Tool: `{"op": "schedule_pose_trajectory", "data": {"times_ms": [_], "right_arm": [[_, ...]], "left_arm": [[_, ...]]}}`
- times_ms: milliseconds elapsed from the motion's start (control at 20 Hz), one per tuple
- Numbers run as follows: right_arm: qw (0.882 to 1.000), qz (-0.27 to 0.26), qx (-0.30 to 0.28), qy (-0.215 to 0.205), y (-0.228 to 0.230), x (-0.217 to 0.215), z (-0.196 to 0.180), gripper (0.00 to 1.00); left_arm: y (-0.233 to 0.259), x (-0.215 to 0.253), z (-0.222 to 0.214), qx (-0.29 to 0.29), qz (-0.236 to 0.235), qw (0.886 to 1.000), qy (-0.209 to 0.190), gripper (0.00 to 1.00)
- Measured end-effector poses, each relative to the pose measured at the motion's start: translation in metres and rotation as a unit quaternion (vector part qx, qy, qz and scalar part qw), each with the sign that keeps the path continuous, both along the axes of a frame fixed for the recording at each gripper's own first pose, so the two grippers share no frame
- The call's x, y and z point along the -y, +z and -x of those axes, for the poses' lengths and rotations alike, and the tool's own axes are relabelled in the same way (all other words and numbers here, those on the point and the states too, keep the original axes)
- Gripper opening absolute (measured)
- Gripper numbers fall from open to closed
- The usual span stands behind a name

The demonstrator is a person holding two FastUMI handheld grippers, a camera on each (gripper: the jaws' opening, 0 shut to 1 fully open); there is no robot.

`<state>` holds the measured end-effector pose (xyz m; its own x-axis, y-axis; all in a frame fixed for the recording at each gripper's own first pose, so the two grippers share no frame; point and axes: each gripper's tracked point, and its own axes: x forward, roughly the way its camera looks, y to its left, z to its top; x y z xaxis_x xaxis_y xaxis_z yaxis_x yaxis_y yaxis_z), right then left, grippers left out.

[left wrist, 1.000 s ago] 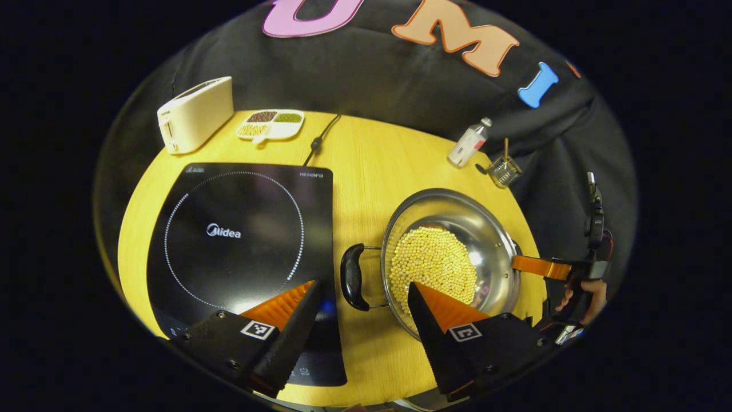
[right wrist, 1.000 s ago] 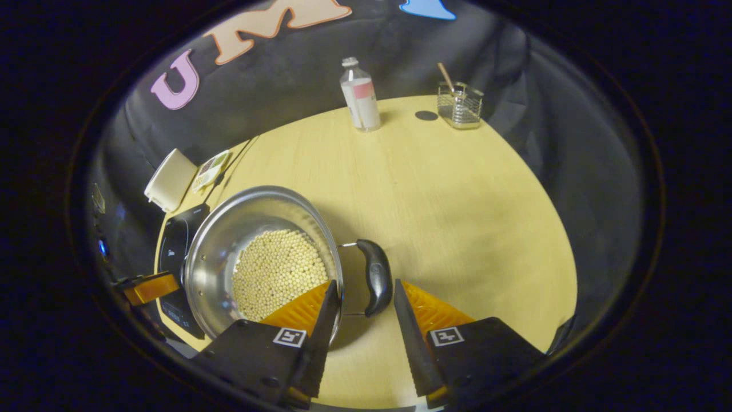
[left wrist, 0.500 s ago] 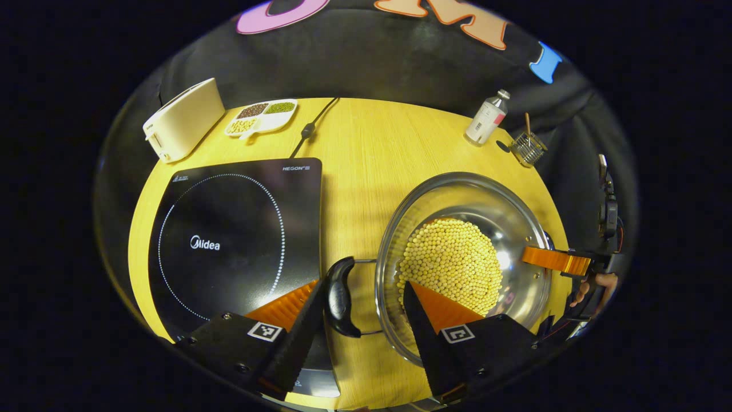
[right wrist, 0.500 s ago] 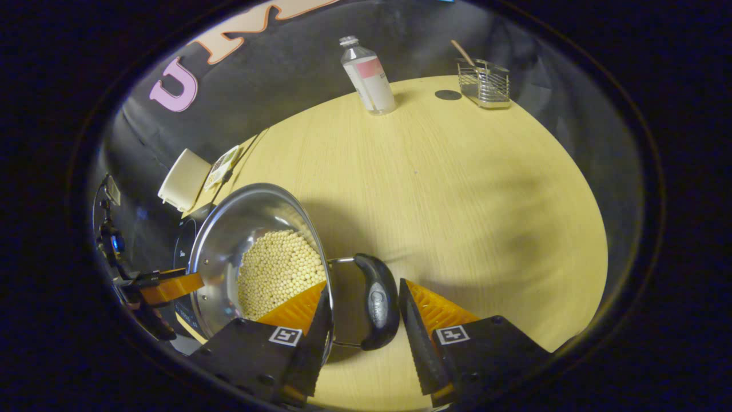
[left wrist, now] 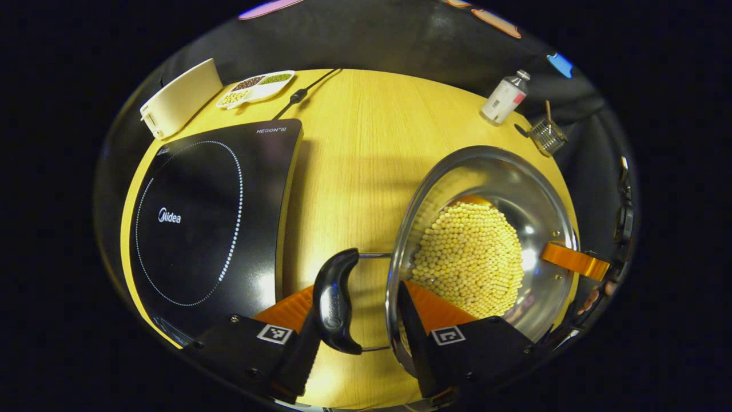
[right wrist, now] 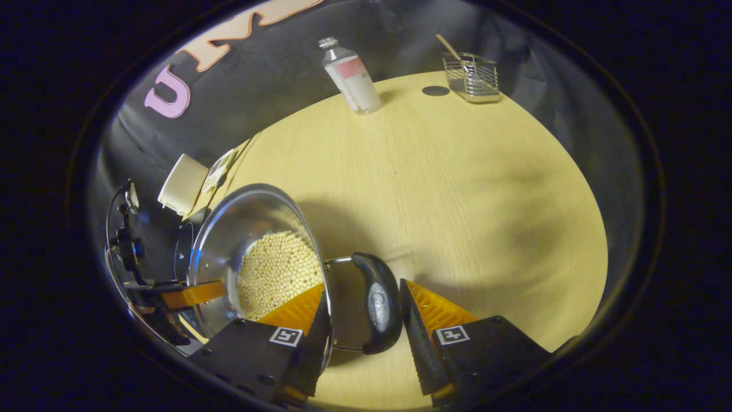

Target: First push the handle of the pot to place it horizontally, then grasp the pot with both hands and set it on the induction cooktop.

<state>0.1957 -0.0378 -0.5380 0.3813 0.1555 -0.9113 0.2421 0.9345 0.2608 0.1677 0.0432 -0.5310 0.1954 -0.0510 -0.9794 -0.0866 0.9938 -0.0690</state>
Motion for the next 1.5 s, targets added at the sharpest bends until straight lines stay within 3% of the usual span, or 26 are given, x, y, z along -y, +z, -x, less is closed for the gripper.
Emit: {"op": "schedule_pose_trajectory", "data": {"times_ms": [50, 100, 150, 300, 450, 500, 700, 950, 1100, 1200, 1350, 1400, 1500], "right_arm": [[1.000, 0.009, 0.001, 0.001, -0.007, 0.001, -0.001, 0.65], [1.000, 0.015, 0.003, 0.006, -0.004, 0.002, -0.003, 0.55], [1.000, 0.015, 0.005, 0.009, -0.005, 0.001, -0.003, 0.55], [1.000, 0.006, 0.007, 0.010, 0.000, 0.003, -0.002, 0.48], [1.000, 0.003, 0.003, 0.013, 0.000, 0.005, 0.003, 0.39], [1.000, -0.001, 0.001, 0.007, 0.001, 0.007, 0.006, 0.46], [1.000, -0.019, 0.009, -0.013, 0.019, 0.005, 0.014, 0.45], [0.999, -0.022, 0.026, -0.020, 0.046, -0.019, 0.020, 0.45], [0.999, -0.021, 0.033, -0.019, 0.060, -0.045, 0.019, 0.45], [0.999, -0.018, 0.037, -0.016, 0.067, -0.070, 0.020, 0.45], [0.999, -0.009, 0.042, -0.013, 0.075, -0.112, 0.025, 0.46], [0.999, -0.008, 0.041, -0.014, 0.077, -0.127, 0.025, 0.42], [0.999, -0.005, 0.038, -0.015, 0.077, -0.157, 0.032, 0.46]], "left_arm": [[0.000, 0.001, 0.001, -0.001, 0.002, 1.000, 0.004, 0.73], [0.000, 0.001, 0.003, -0.005, 0.005, 1.000, 0.006, 0.71], [0.002, 0.001, 0.004, -0.010, 0.011, 1.000, 0.011, 0.73], [0.005, 0.005, 0.006, -0.031, 0.045, 0.997, 0.053, 0.63], [0.007, 0.009, 0.013, -0.039, 0.048, 0.997, 0.052, 0.57], [0.008, 0.010, 0.013, -0.035, 0.047, 0.997, 0.049, 0.57], [0.038, 0.013, 0.007, 0.008, 0.044, 0.999, 0.023, 0.53], [0.069, -0.007, 0.007, 0.026, 0.048, 0.998, 0.018, 0.53], [0.085, -0.032, 0.009, 0.048, 0.050, 0.997, 0.022, 0.55], [0.094, -0.055, 0.014, 0.059, 0.055, 0.996, 0.026, 0.51], [0.104, -0.096, 0.022, 0.071, 0.062, 0.995, 0.030, 0.54], [0.107, -0.110, 0.025, 0.078, 0.064, 0.994, 0.030, 0.52], [0.111, -0.136, 0.030, 0.088, 0.072, 0.993, 0.033, 0.52]]}}
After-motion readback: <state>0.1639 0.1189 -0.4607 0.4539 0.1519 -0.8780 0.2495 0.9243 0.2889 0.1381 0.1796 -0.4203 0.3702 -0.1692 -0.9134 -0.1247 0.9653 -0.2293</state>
